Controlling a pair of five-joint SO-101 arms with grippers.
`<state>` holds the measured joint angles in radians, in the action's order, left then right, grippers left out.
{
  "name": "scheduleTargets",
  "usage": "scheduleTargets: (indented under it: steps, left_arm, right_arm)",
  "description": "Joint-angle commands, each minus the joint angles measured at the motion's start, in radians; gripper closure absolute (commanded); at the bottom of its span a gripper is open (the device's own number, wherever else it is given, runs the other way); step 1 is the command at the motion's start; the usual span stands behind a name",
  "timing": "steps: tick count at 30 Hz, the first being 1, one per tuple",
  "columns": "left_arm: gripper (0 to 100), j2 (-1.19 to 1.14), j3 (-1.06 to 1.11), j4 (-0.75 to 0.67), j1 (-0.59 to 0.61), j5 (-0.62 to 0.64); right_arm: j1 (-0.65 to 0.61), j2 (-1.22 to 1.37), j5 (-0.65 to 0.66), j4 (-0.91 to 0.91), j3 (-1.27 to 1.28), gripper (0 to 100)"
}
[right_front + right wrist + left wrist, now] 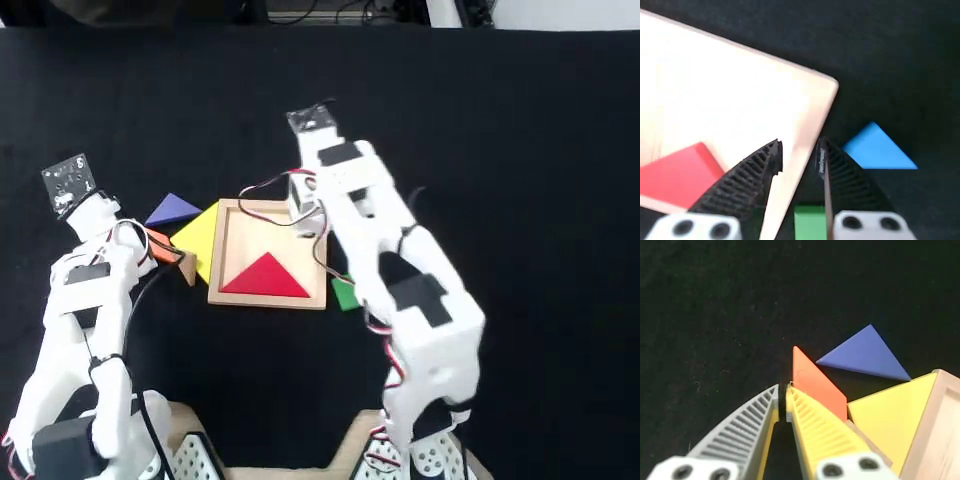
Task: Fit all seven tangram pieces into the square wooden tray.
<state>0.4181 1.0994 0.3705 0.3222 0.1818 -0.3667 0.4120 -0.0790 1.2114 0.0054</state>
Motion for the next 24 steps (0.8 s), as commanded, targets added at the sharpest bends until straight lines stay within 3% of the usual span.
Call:
scheduleTargets:
  steps: [1, 12, 18, 24]
  left_arm:
    - [97, 0.029, -0.007, -0.021, -0.016, 0.009]
    - [97, 0.029, -0.007, -0.026, -0.018, 0.009]
    - [97, 0.029, -0.007, -0.026, -0.018, 0.009]
    - [97, 0.029, -0.007, -0.026, -0.018, 0.009]
  right_arm:
    - [-0.017, 0.09, -0.009, 0.064, -0.174, 87.0]
    - [-0.011, 0.171, 0.0, 0.127, -0.265, 87.5]
    - [0.002, 0.173, 0.038, 0.127, -0.265, 98.9]
    - [0.071, 0.173, 0.055, 0.127, -0.26, 98.1]
